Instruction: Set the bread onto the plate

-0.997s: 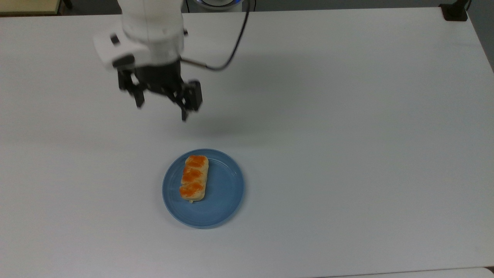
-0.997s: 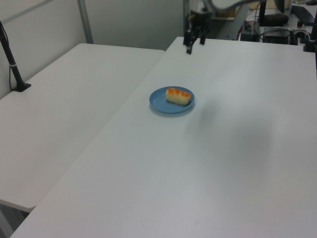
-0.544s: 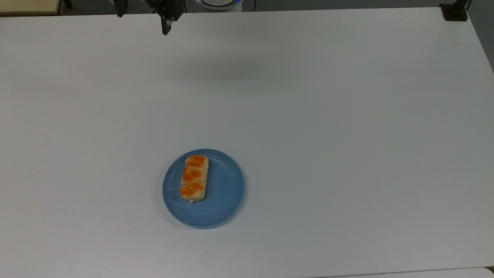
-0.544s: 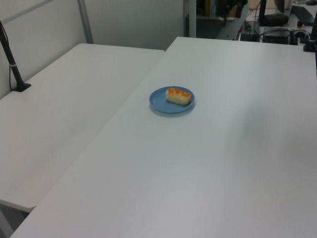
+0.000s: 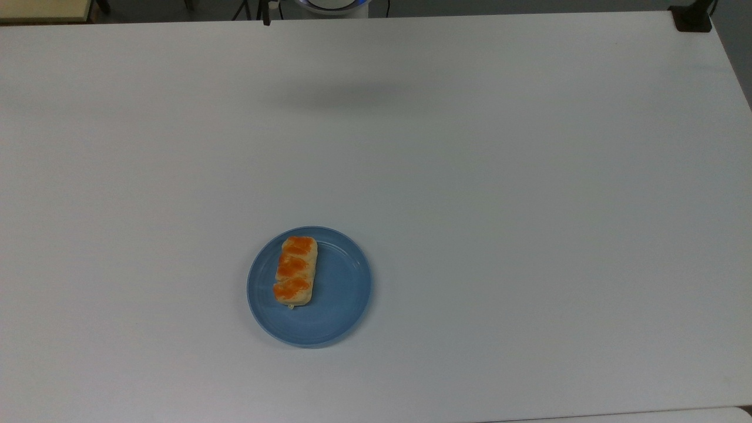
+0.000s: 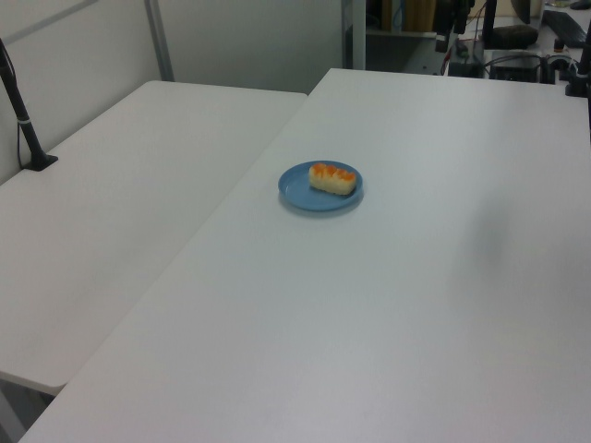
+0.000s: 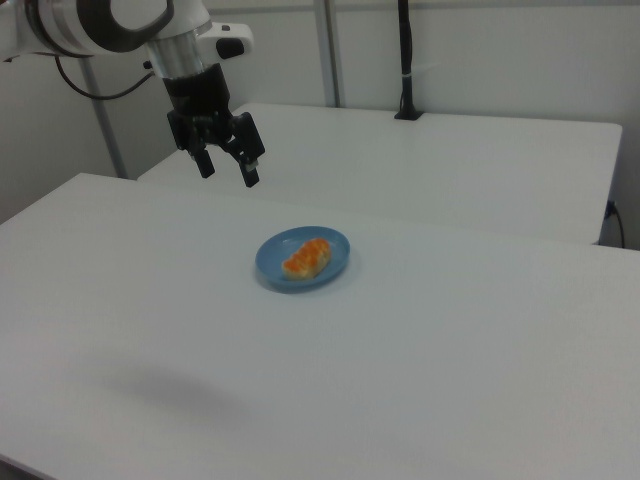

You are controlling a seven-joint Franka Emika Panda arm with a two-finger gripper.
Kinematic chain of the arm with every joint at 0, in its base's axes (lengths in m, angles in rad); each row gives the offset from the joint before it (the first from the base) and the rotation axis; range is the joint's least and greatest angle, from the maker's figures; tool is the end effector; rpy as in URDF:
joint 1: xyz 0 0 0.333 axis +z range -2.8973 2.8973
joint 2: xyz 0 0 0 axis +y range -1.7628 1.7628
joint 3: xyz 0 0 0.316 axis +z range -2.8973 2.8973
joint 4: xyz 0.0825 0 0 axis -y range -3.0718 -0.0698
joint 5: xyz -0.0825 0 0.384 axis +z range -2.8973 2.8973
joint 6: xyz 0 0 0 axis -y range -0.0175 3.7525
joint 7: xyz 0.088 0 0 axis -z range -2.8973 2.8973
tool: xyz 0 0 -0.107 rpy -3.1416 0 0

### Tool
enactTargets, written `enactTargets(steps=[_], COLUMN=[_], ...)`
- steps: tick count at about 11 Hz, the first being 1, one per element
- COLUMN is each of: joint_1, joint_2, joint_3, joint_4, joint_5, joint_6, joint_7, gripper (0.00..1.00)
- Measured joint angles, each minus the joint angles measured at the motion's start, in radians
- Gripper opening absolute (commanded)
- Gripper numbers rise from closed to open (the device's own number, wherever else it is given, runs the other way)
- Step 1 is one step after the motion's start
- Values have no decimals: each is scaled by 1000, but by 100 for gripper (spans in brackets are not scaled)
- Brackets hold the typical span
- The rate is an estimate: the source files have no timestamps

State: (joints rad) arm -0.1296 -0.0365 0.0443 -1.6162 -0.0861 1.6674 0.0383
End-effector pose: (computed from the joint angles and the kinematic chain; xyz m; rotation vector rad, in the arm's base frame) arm 0.5500 -0.0550 0.6324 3.0438 -0.1813 0.1306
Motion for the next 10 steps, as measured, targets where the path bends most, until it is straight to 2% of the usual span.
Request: enactTargets(steps=[10], joint_1=[-31], joint_2=[-6], joint_3=[-8], joint_4=[2], joint_5=[120], joint_6=[0], joint_7=[-35], gripper=[100])
